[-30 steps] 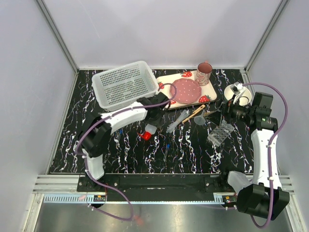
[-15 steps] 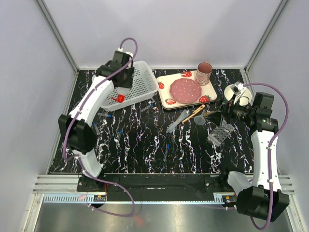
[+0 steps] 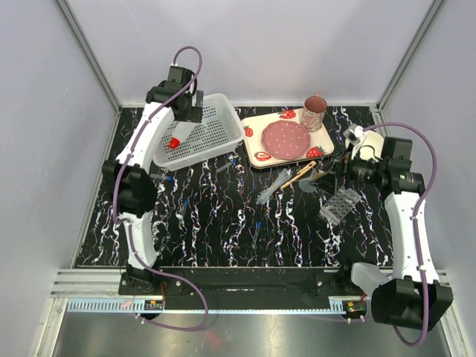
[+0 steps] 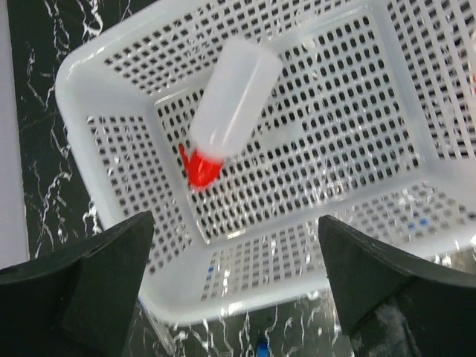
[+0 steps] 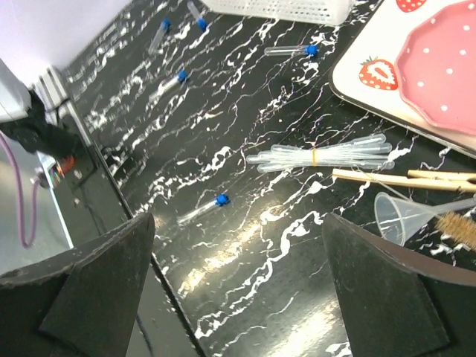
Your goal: Organize the chemistry lab equipment
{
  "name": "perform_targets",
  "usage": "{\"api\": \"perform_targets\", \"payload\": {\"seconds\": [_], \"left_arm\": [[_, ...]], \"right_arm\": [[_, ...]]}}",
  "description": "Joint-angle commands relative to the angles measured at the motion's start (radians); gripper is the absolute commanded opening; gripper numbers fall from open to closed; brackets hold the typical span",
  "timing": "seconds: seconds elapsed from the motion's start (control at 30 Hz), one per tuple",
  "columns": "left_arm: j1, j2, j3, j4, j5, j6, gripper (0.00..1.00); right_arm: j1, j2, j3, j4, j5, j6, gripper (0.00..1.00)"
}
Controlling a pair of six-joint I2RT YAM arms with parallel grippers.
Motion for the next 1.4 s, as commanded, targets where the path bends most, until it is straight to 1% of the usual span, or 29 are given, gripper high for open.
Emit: {"api": "perform_targets", "payload": {"seconds": [0.0, 0.03, 0.07, 0.1, 0.13, 0.17, 0.2, 0.23, 0.27, 0.3, 0.33, 0.37, 0.4, 0.43, 0.47, 0.5, 0.53, 0.57, 0.6, 0.63, 0.67, 0.73, 0.87, 1.03, 1.23, 1.37], "left_arm": [[-0.001, -0.262, -0.161, 0.095, 0.020, -0.015, 0.99], [0.000, -0.361, -0.212, 0.123, 0.030, -0.017, 0.99], [0.000, -0.414, -0.267, 0.150, 0.061, -0.020, 0.99], [0.000, -0.467, -0.380, 0.211, 0.079, -0.027, 0.99], [0.002, -0.577, -0.439, 0.244, 0.099, -0.033, 0.99], [0.003, -0.633, -0.498, 0.275, 0.148, -0.041, 0.99], [0.006, -0.690, -0.614, 0.334, 0.174, -0.059, 0.99], [0.012, -0.800, -0.672, 0.360, 0.201, -0.070, 0.99], [0.014, -0.851, -0.729, 0.385, 0.258, -0.082, 0.99], [0.017, -0.901, -0.835, 0.426, 0.282, -0.104, 0.99], [0.020, -0.996, -0.886, 0.440, 0.314, -0.118, 0.99], [0.022, -1.041, -0.977, 0.454, 0.375, -0.128, 0.99], [0.023, -1.081, -1.019, 0.463, 0.398, -0.151, 0.99], [0.022, -1.154, -1.059, 0.463, 0.441, -0.168, 0.99], [0.022, -1.188, -1.139, 0.465, 0.464, -0.205, 0.99], [0.022, -1.250, -1.180, 0.465, 0.486, -0.225, 0.99], [0.023, -1.276, -1.219, 0.465, 0.532, -0.246, 0.99], [0.023, -1.302, -1.292, 0.465, 0.553, -0.294, 0.99], [0.022, -1.349, -1.329, 0.467, 0.570, -0.318, 0.99], [0.023, -1.370, -1.363, 0.468, 0.605, -0.343, 0.99], [0.022, -1.387, -1.421, 0.471, 0.618, -0.383, 0.99], [0.023, -1.436, -1.466, 0.470, 0.638, -0.418, 0.99], [0.022, -1.496, -1.536, 0.456, 0.646, -0.463, 0.99], [0.022, -1.537, -1.553, 0.421, 0.647, -0.480, 0.99], [0.022, -1.589, -1.573, 0.402, 0.643, -0.507, 0.99], [0.023, -1.609, -1.580, 0.402, 0.624, -0.515, 0.99]], "right_arm": [[0.094, 0.068, 0.126, -0.129, 0.089, -0.223, 1.00], [0.138, 0.103, 0.144, -0.181, 0.143, -0.262, 1.00], [0.160, 0.118, 0.163, -0.207, 0.170, -0.336, 1.00], [0.181, 0.135, 0.198, -0.232, 0.200, -0.375, 1.00], [0.213, 0.164, 0.213, -0.274, 0.229, -0.410, 1.00], [0.256, 0.180, 0.227, -0.291, 0.285, -0.472, 1.00], [0.284, 0.193, 0.249, -0.310, 0.315, -0.503, 1.00], [0.302, 0.216, 0.256, -0.336, 0.342, -0.529, 1.00], [0.342, 0.227, 0.262, -0.342, 0.396, -0.571, 1.00], [0.358, 0.235, 0.269, -0.348, 0.421, -0.590, 1.00], [0.371, 0.252, 0.273, -0.350, 0.459, -0.605, 1.00], [0.384, 0.258, 0.273, -0.347, 0.473, -0.633, 1.00], [0.402, 0.266, 0.275, -0.344, 0.484, -0.644, 1.00], [0.416, 0.281, 0.275, -0.333, 0.503, -0.656, 1.00], [0.428, 0.290, 0.275, -0.329, 0.508, -0.668, 1.00], [0.457, 0.298, 0.270, -0.333, 0.511, -0.688, 1.00], [0.473, 0.313, 0.263, -0.336, 0.502, -0.758, 1.00], [0.485, 0.321, 0.255, -0.341, 0.498, -0.800, 1.00], [0.509, 0.330, 0.244, -0.354, 0.491, -0.849, 1.00], [0.519, 0.354, 0.241, -0.361, 0.476, -0.935, 1.00], [0.526, 0.368, 0.243, -0.361, 0.468, -0.961, 1.00], [0.548, 0.422, 0.261, -0.359, 0.456, -1.021, 1.00], [0.592, 0.519, 0.299, -0.324, 0.491, -1.055, 1.00], [0.640, 0.627, 0.322, -0.246, 0.563, -1.116, 1.00], [0.649, 0.732, 0.338, -0.109, 0.563, -1.152, 1.00], [0.663, 0.802, 0.353, -0.059, 0.592, -1.176, 0.96]]}}
